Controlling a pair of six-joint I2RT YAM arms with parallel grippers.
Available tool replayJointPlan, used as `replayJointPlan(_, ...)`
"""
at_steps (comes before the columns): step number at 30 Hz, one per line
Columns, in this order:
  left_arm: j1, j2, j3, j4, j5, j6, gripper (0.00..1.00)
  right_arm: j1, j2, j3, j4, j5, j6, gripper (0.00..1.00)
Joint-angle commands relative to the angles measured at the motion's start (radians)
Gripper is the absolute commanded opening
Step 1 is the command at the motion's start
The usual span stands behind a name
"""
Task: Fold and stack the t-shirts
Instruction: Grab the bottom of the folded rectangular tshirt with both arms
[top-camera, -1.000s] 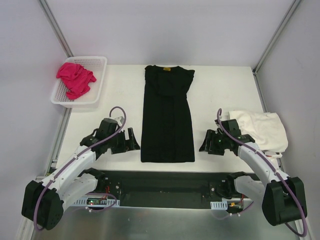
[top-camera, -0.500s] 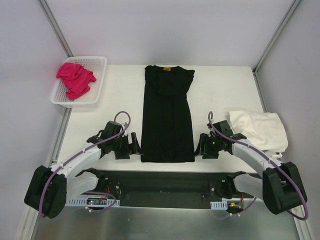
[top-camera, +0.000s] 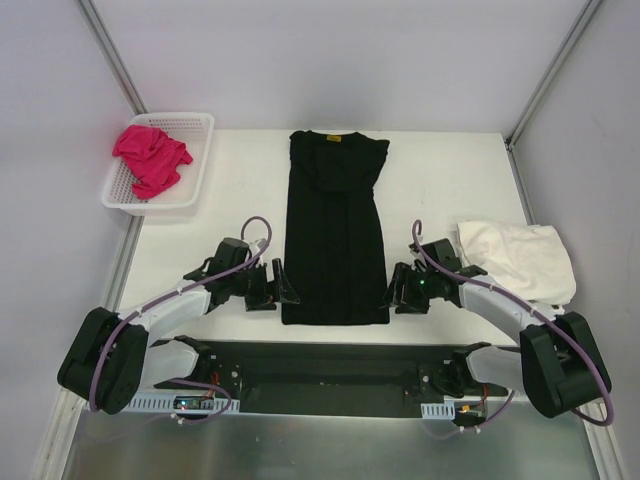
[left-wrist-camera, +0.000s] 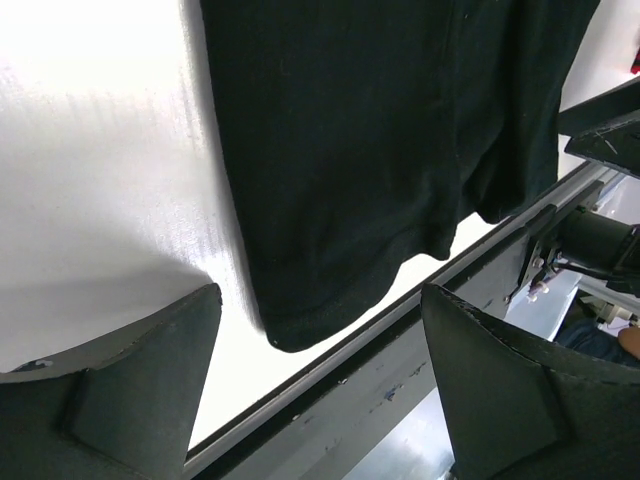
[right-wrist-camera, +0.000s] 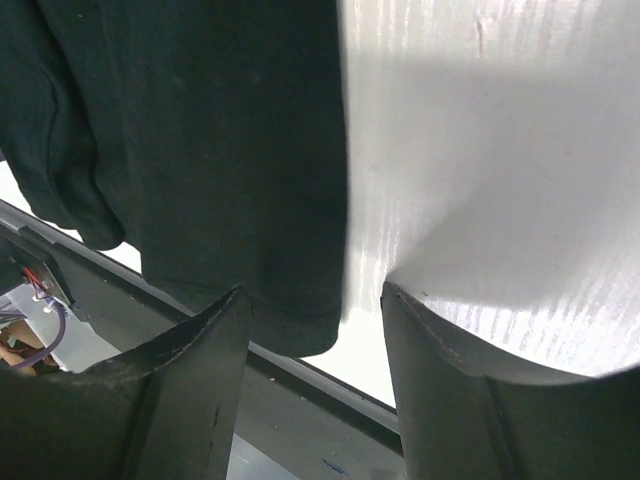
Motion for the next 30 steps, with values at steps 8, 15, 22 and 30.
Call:
replayJointPlan(8,-0.02,0.01,-0.075,0.025,-0.004,-0.027,0.8,0.056,0.067,-0.031,0.089,0.032,0.073,0.57)
replayJointPlan(15,-0.04,0.055,-0.081,0.08,0.01,-0.039,0.79,0.094,0.107,-0.028,0.13,0.029,0.105,0.57)
replayJointPlan(22,-0.041,0.065,-0.115,0.126,0.005,-0.052,0.79,0.113,0.123,-0.038,0.193,0.029,0.152,0.57)
replayJointPlan(30,-0.041,0.076,-0.133,0.16,0.019,-0.05,0.58,0.126,0.133,-0.06,0.218,0.036,0.182,0.56)
